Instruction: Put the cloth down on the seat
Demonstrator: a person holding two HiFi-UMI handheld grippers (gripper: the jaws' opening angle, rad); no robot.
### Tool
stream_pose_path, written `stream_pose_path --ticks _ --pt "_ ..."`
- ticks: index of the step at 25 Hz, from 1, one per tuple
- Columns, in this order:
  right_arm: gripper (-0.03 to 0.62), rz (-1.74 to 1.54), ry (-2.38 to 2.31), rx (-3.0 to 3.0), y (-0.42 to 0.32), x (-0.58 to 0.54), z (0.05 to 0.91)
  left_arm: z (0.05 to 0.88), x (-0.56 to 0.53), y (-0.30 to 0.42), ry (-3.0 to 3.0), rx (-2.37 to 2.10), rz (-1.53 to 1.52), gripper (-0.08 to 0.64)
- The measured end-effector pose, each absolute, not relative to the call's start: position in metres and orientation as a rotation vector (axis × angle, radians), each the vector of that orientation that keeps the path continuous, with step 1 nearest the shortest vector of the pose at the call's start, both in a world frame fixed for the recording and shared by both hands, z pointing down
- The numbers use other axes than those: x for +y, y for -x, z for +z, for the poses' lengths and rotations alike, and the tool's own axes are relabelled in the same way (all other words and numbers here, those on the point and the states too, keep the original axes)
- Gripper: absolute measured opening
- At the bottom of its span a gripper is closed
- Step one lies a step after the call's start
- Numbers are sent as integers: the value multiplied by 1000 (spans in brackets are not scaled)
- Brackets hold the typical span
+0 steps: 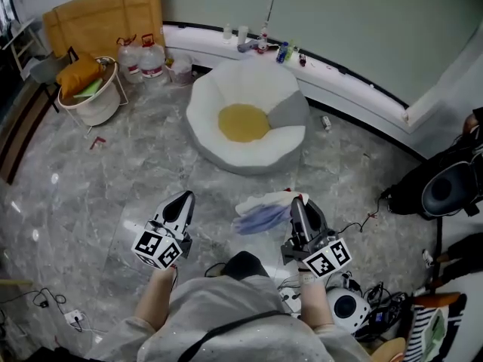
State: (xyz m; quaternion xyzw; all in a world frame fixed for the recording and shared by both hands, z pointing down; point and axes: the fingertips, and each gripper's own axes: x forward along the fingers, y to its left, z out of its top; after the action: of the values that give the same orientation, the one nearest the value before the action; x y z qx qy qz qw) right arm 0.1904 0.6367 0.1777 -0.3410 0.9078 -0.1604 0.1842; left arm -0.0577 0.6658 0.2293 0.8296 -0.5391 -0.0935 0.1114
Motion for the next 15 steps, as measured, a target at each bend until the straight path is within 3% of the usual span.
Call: stream_pose_path --ticks 15 --pt "32 -517 664 2633 -130 483 192 245 505 104 -2392 -1621 -249 14"
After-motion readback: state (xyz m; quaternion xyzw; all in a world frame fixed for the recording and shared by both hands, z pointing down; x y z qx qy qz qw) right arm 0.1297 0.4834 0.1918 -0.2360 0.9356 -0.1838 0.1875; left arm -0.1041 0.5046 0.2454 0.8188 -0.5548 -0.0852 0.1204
